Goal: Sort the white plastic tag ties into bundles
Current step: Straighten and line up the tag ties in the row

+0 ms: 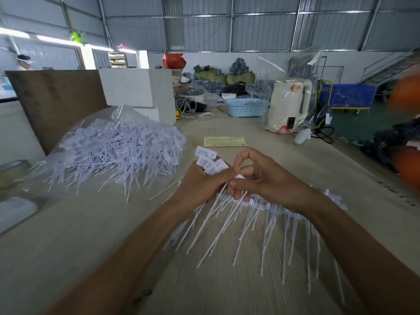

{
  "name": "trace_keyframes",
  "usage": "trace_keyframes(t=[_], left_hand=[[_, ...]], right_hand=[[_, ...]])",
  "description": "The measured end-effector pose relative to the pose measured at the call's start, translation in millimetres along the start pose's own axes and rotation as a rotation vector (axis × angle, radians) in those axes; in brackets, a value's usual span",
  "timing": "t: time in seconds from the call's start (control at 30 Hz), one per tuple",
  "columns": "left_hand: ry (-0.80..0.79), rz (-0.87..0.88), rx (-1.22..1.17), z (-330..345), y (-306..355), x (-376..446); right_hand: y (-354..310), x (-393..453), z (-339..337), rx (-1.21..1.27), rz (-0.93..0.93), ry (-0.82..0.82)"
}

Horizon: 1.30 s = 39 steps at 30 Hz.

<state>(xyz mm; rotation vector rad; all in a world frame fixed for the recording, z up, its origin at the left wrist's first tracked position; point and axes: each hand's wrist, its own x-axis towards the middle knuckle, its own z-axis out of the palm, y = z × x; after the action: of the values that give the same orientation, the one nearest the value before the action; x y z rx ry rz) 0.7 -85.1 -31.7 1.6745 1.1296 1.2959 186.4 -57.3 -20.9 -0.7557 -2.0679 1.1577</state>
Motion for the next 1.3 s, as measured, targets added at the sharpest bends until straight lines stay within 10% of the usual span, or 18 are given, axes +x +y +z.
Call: trace_keyframes(t=[0.2,0.4,0.67,0.93,1.3], left_hand=[[0.101,-0.059,-0.030,1.9,-2.9,0.9],[0.051,-0.296,-0.178,-8.2,0.5,2.5],[-0.022,-0.261,-0.227,-18.4,0.8,4.3],[-0.128,-0.377,-0.437,-0.6,16.2,-0.7],[0.284,-0.484,-0.523,-99.4,-13.6,-44.5]], right_hand=[[-6.1,0.8,3.6,-0.091,0.075,0.109],[-8.2,1.3,15.4,-0.837,-0.374,0.229],[-21.2,0.2,13.4,0.036,-0.132,0.261],[-18.8,7.0,29.5,-0.109,-0.226,0.634],[-22.1,69.3,74.7,-0.250,-0.230,0.499]])
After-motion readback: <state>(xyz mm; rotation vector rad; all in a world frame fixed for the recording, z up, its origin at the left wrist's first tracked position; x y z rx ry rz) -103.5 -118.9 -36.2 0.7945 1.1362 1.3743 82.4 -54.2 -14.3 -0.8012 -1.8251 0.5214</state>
